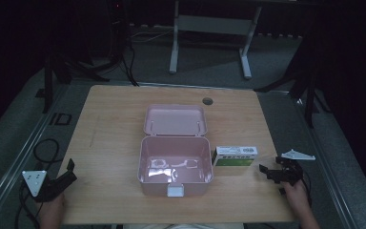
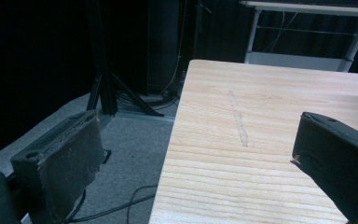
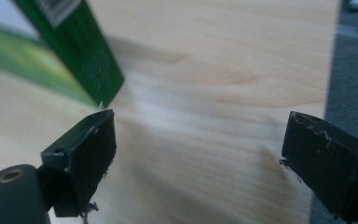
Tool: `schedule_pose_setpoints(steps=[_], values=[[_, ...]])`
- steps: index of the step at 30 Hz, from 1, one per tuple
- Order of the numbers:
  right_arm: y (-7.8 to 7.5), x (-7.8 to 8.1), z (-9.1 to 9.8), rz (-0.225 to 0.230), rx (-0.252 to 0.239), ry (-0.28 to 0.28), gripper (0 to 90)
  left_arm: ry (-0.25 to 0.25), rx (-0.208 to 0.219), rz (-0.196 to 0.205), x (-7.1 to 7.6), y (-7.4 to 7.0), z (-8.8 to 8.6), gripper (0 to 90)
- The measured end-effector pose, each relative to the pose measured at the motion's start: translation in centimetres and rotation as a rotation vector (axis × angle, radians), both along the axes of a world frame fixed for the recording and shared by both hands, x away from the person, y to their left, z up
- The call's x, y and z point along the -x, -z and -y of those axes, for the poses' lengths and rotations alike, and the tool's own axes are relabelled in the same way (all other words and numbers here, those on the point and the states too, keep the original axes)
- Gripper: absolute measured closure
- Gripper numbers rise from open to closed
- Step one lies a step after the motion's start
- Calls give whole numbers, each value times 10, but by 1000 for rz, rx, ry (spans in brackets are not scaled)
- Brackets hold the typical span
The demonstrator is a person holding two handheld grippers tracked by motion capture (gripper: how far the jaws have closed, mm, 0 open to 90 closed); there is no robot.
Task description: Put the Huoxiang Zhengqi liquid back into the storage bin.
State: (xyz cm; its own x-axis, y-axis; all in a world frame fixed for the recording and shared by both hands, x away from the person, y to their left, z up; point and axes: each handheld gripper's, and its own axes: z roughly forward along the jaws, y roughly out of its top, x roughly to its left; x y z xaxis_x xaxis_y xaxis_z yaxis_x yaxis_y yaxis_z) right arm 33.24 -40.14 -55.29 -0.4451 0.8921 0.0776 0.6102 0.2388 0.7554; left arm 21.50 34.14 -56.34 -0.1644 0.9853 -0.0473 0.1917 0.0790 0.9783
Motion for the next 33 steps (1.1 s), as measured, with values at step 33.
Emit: schedule_pose_setpoints(steps=[33], values=[[-43, 7, -52, -330, 453, -630, 115, 12, 0, -3, 0, 0, 0, 21]])
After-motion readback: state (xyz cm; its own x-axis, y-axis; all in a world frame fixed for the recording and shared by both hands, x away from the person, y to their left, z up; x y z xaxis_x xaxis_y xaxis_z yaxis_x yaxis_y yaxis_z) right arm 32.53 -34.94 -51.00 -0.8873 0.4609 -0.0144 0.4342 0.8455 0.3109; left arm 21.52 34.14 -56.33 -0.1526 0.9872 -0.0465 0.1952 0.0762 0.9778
